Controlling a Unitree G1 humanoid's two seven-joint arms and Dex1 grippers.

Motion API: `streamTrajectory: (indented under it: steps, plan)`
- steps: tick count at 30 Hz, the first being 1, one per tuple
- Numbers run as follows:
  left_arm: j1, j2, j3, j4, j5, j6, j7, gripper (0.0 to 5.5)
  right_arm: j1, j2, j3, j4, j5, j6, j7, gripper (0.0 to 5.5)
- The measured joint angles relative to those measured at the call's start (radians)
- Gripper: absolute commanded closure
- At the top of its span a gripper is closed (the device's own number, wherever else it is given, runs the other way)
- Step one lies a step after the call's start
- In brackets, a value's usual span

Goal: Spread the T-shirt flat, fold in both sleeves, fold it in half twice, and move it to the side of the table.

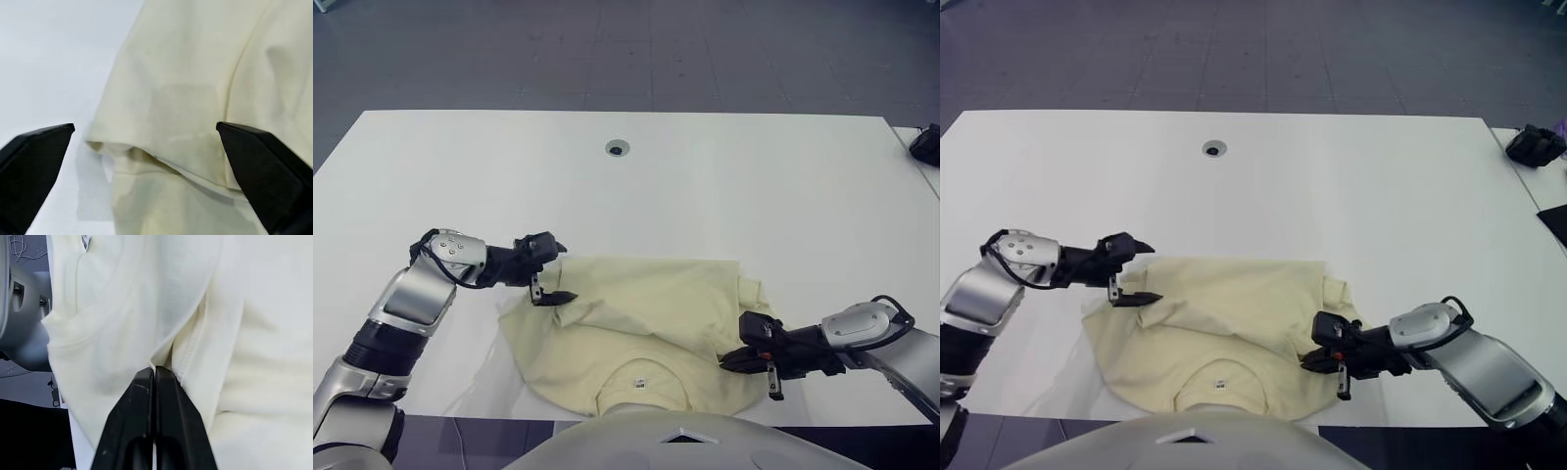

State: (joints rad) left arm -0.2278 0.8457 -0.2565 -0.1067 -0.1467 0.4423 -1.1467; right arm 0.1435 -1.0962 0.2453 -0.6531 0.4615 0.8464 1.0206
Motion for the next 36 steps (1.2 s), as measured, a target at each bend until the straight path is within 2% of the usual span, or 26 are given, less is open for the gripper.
streamTrajectory:
  steps: [11,16,26,29,34,36]
  plan:
    - [0.058,0.069,0.042,-0.111,-0.078,0.019,-0.094,0.1,0.002,0.0,-0.004,0.0,0.0,-0.001,-0.003,5.49]
    - [0.078,0.08,0.053,-0.116,-0.084,0.026,-0.087,0.1,0.002,0.001,-0.004,0.002,0.0,-0.003,-0.003,5.49]
    - [0.029,0.08,0.202,-0.146,-0.27,0.099,-0.128,0.1,0.009,0.001,-0.007,0.003,0.0,-0.004,-0.008,5.49]
    - [0.036,0.087,0.186,-0.163,-0.279,0.111,-0.148,0.1,0.01,0.001,-0.008,0.004,0.0,-0.007,-0.009,5.49]
    - [0.098,0.096,0.044,-0.133,-0.191,0.088,-0.153,0.1,0.014,0.002,-0.009,0.004,0.0,-0.01,-0.012,5.49]
    - [0.099,0.084,0.027,-0.115,-0.187,0.083,-0.152,0.46,0.014,0.002,-0.009,0.004,0.0,-0.01,-0.012,5.5]
